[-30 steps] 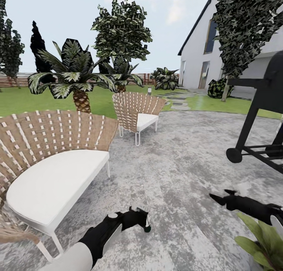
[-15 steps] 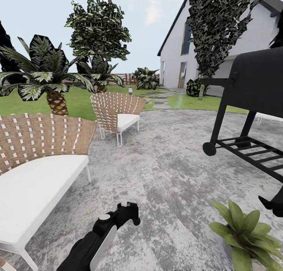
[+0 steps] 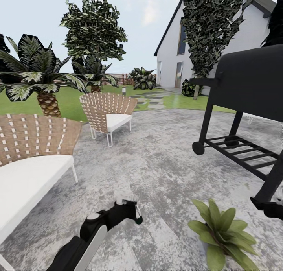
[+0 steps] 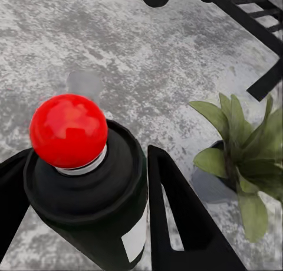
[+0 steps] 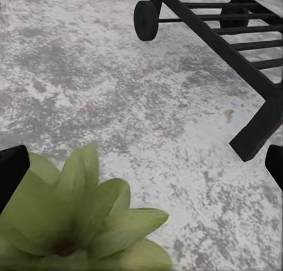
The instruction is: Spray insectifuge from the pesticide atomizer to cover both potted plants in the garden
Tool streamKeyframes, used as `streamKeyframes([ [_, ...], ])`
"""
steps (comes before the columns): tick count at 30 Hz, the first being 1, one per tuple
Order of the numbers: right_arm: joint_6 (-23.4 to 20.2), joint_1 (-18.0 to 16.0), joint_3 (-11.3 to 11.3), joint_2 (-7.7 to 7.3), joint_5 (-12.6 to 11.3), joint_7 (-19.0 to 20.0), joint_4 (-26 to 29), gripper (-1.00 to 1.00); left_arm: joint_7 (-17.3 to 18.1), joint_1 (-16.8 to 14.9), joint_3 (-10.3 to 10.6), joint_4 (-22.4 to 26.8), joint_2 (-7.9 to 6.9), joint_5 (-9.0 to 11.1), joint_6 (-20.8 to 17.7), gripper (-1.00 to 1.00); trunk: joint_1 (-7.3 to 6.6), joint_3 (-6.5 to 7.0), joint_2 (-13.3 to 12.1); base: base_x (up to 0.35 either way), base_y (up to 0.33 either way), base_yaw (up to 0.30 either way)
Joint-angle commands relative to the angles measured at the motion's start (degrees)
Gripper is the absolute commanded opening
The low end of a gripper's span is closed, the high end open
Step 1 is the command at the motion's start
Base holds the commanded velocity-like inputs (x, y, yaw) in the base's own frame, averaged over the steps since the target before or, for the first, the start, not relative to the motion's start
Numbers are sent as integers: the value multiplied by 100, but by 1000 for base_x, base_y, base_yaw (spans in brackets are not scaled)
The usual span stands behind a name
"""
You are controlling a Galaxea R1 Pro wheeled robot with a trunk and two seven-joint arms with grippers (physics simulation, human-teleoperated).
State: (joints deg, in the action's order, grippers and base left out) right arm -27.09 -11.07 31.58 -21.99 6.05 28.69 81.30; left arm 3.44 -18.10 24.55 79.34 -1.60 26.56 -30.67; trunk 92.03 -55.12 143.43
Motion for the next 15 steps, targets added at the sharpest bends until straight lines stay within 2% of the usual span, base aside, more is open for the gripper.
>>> streamKeyframes([
  [1, 9, 0, -33, 1, 1, -2, 0, 100, -1, 15, -17, 6, -25, 90, -22, -100, 0, 0, 0, -147, -324, 0],
  [9, 25, 0, -37, -1, 1, 31, 9, 100, -19, 17, -20, 3, -24, 86, -26, -100, 0, 0, 0, -161, -319, 12],
  [15, 18, 0, -37, -5, 1, 31, 9, 100, -34, 17, -14, 3, -24, 69, -26, -100, 0, 0, 0, -162, -319, 204],
])
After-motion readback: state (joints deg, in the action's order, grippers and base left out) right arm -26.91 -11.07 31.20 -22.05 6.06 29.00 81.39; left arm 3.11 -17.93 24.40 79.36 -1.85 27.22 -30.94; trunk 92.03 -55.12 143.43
